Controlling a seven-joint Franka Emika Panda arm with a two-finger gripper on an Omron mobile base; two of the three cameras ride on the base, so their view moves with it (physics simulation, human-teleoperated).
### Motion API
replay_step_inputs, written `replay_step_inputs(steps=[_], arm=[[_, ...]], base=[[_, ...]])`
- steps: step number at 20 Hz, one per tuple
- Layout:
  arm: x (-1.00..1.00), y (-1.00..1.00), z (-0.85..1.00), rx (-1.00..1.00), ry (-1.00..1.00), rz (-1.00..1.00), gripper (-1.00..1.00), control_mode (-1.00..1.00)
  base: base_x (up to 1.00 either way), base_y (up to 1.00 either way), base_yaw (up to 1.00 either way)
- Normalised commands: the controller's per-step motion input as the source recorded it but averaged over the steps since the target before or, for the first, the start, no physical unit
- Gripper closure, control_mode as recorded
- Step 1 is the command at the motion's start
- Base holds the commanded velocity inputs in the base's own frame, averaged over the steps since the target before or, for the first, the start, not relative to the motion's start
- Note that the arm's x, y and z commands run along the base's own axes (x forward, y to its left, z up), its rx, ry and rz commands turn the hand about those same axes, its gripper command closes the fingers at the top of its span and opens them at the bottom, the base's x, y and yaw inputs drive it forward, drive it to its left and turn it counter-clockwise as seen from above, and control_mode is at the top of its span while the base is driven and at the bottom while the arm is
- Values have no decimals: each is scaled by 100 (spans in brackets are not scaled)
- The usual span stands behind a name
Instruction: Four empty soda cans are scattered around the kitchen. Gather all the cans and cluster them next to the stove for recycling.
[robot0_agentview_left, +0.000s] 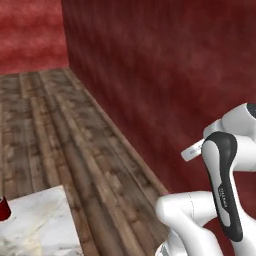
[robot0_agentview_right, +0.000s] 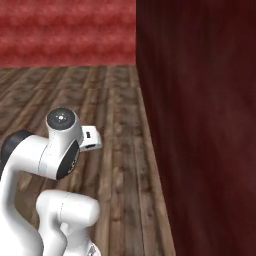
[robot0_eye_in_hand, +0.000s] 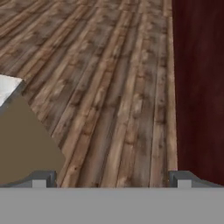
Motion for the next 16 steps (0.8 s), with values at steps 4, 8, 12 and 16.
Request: replay_step_inputs(steps=[4,8,12,16], arm=[[0,0,0,0,0,0,-100,100],[0,0,0,0,0,0,-100,100],[0,0,0,0,0,0,-100,100],[0,0,0,0,0,0,-100,100]], base=[[92,0,25],[89,1,25],[92,0,25],[88,0,24]])
